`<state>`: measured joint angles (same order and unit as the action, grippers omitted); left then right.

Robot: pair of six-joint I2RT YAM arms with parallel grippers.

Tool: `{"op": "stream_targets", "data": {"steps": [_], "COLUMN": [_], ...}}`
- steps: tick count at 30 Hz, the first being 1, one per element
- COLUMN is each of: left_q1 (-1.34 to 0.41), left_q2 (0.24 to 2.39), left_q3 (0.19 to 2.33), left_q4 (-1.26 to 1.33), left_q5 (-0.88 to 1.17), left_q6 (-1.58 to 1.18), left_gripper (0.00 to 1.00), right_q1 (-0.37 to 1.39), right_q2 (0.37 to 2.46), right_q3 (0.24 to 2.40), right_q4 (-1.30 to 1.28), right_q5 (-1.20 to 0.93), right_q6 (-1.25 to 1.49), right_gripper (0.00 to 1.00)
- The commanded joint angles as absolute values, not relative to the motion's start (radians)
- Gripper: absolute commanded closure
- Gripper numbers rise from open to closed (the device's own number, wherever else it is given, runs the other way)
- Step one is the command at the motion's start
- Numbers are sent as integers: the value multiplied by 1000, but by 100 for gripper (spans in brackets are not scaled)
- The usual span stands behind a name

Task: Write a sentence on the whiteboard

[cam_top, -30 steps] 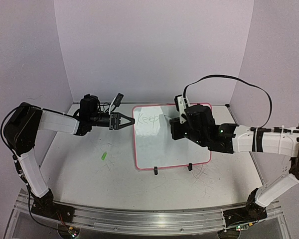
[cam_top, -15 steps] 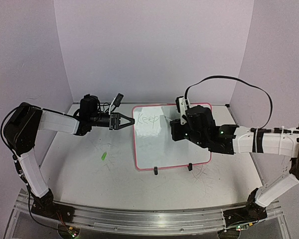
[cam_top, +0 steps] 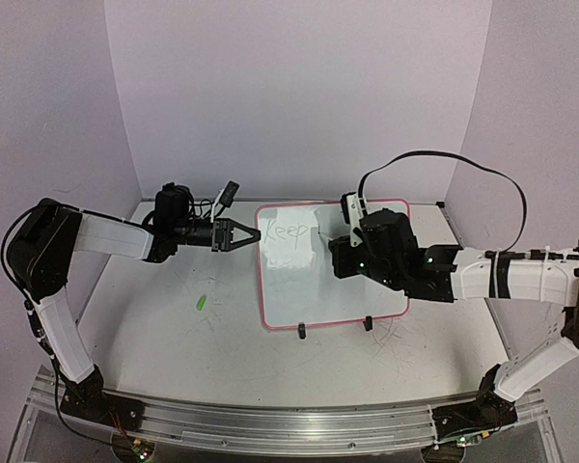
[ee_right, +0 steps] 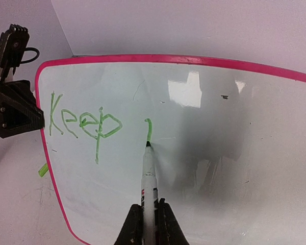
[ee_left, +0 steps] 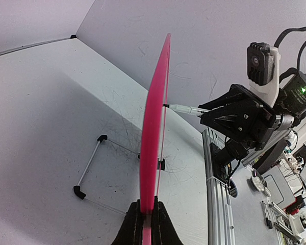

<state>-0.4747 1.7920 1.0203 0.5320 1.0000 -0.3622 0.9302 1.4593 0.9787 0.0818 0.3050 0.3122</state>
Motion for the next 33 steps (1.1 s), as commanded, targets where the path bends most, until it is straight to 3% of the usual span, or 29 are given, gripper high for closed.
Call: {"op": "stream_targets", "data": {"steps": [1, 33], "left_q1": [-476, -476], "left_q2": [1758, 1755], "left_q3": [1043, 1045], "left_q4": [533, 527], "left_q5": [1022, 1023], "left_q6": [-339, -334], "left_gripper": [100, 100], "right_q1": [926, 924], "right_q2": [1454, 1484], "right_q3": [986, 1043], "right_q4": [75, 92], "right_q5": [311, 388], "right_q6": [316, 300], "right_gripper": [100, 100]}}
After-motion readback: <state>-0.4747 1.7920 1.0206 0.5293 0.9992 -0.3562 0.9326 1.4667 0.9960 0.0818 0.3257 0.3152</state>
